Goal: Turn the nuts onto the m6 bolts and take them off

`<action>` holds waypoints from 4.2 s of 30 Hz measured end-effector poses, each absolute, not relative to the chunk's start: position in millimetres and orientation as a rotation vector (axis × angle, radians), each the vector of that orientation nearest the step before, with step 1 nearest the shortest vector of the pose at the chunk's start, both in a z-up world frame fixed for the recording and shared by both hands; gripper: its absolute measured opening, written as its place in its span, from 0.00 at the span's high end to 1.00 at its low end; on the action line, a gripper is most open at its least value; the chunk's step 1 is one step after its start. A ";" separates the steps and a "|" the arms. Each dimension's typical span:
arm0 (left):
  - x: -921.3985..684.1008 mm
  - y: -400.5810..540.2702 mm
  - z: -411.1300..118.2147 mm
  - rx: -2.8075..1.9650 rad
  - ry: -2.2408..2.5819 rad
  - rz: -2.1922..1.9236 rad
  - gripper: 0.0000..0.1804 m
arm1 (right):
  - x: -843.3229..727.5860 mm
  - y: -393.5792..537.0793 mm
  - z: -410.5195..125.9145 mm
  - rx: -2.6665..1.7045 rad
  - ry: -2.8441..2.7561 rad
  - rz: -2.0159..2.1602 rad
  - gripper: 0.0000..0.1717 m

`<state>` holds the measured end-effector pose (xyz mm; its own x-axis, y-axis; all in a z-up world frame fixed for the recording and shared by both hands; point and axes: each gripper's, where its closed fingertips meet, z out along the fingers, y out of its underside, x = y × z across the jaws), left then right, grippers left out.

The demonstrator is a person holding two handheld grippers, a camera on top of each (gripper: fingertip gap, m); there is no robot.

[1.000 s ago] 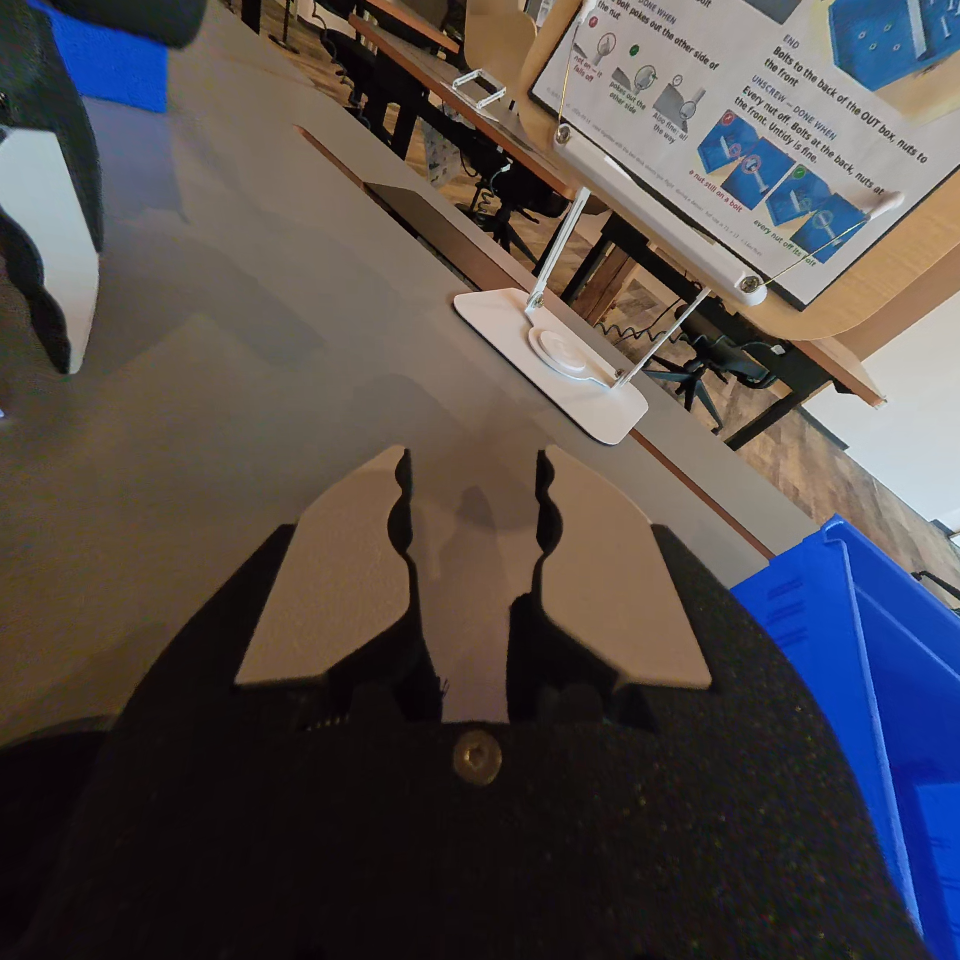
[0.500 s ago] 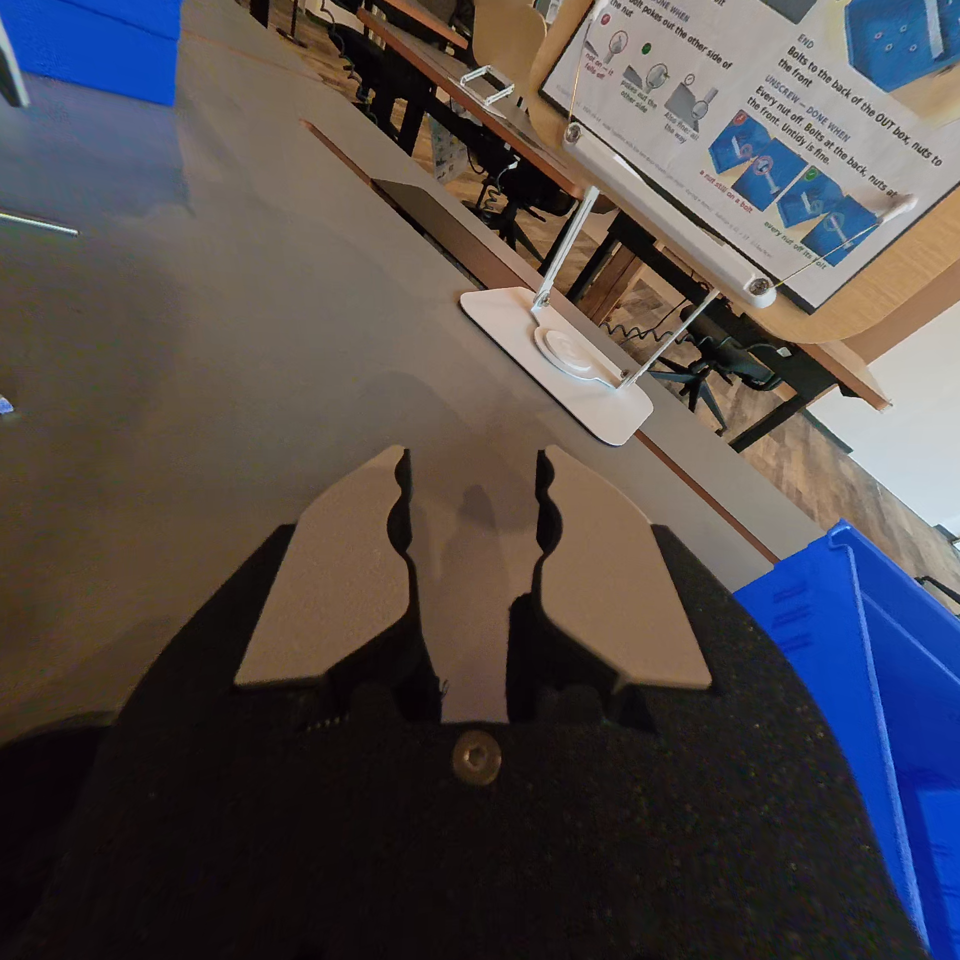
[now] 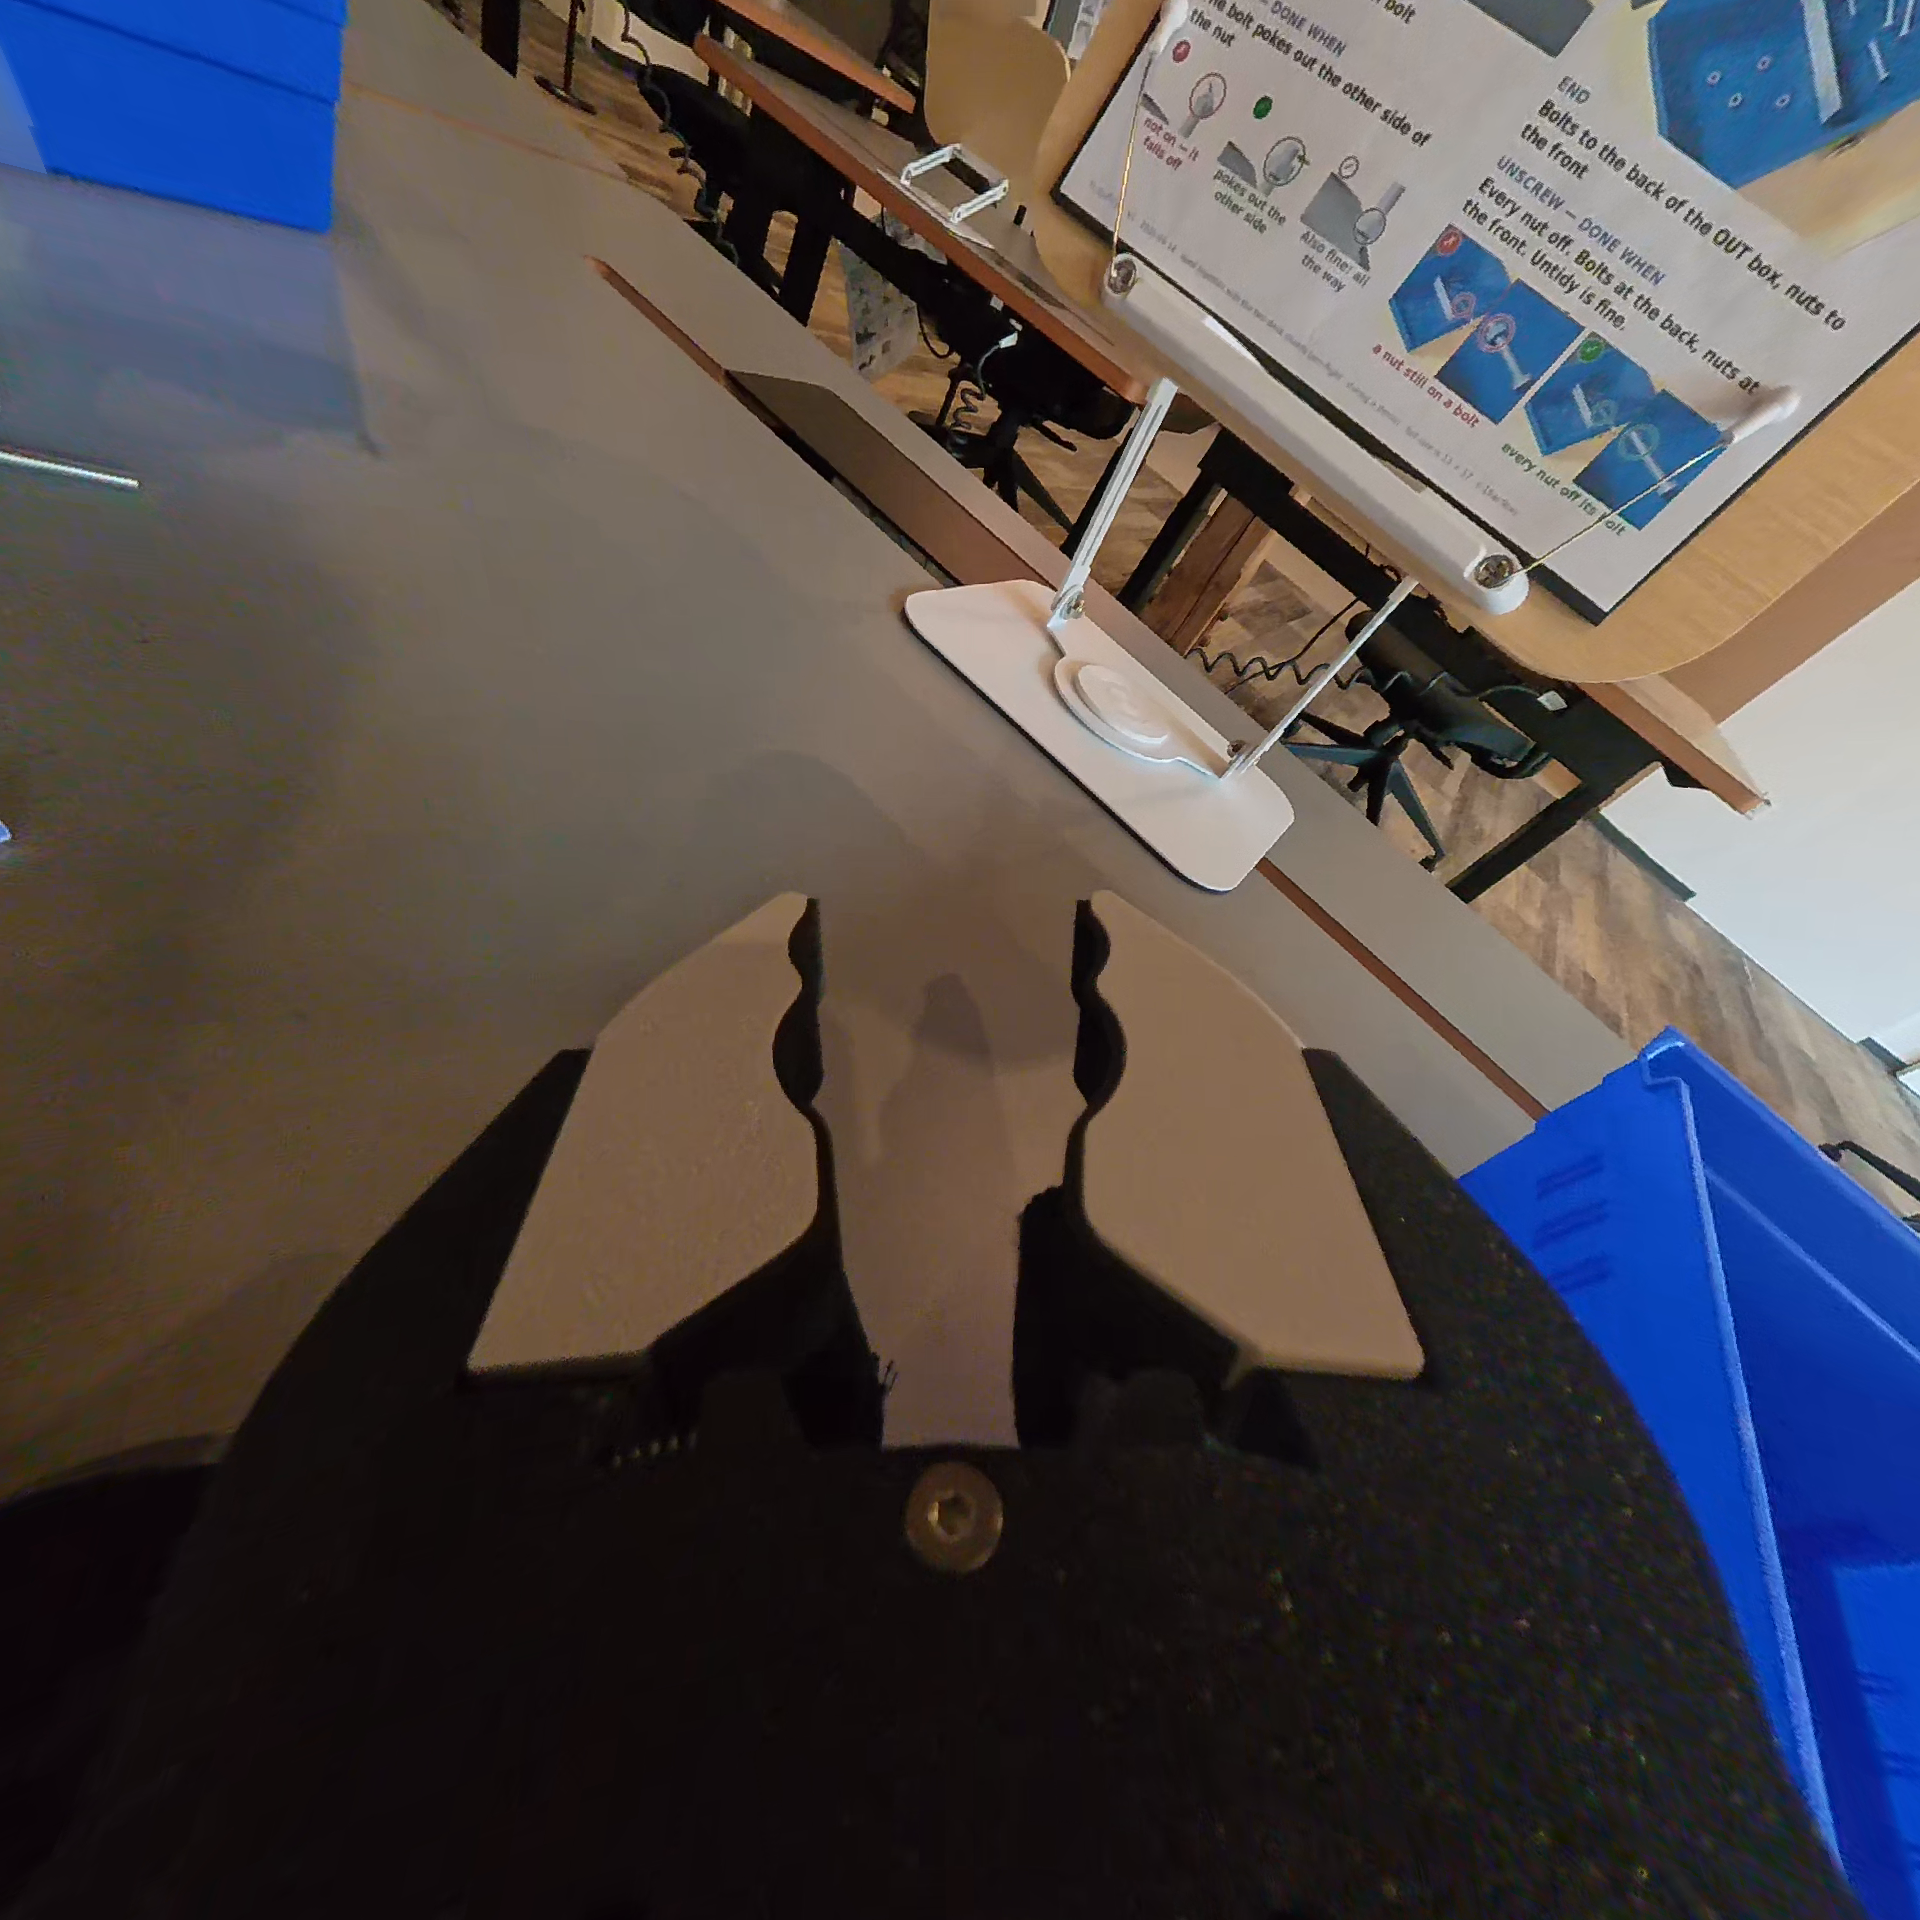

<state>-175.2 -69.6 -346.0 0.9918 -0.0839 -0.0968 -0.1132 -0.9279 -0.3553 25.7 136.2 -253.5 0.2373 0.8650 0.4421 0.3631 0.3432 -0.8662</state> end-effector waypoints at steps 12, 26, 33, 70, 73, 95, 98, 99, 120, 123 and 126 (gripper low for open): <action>-142.4 -30.3 -308.2 -2.340 0.223 -0.091 0.97 | 21.2 128.1 -255.7 -1.244 -1.373 0.581 0.74; -26.0 35.1 -199.4 -1.548 0.511 -0.495 0.97 | -4.5 43.0 -188.7 -1.067 -1.477 1.335 0.78; -13.8 37.1 -202.4 -1.511 0.535 -0.537 0.97 | -21.3 34.1 -185.8 -1.013 -1.558 1.388 0.84; -2.4 38.8 -245.0 -1.563 0.660 -0.444 0.89 | -29.9 14.0 -211.2 -1.032 -1.783 1.345 0.97; -2.4 38.8 -245.9 -1.567 0.666 -0.441 0.91 | -30.7 13.0 -212.7 -1.034 -1.786 1.349 0.97; 8.8 31.8 -252.2 -1.581 0.725 -0.531 0.96 | -21.5 4.3 -217.9 -0.930 -1.898 1.354 0.97; 11.2 30.4 -253.7 -1.584 0.742 -0.539 0.96 | -19.9 2.8 -218.4 -0.907 -1.914 1.356 0.98; 11.9 29.9 -254.1 -1.585 0.747 -0.542 0.96 | -19.5 1.9 -218.5 -0.901 -1.918 1.360 0.98; -45.7 28.2 -241.5 -1.543 0.621 -0.488 0.99 | -16.4 7.2 -249.2 -0.989 -2.116 1.141 0.83; -67.9 23.4 -245.5 -1.539 0.570 -0.464 0.99 | -16.1 -12.3 -285.8 -0.981 -2.359 0.966 0.83; -79.1 23.6 -244.2 -1.523 0.541 -0.438 0.99 | -26.4 -23.5 -313.0 -0.940 -2.502 0.782 0.88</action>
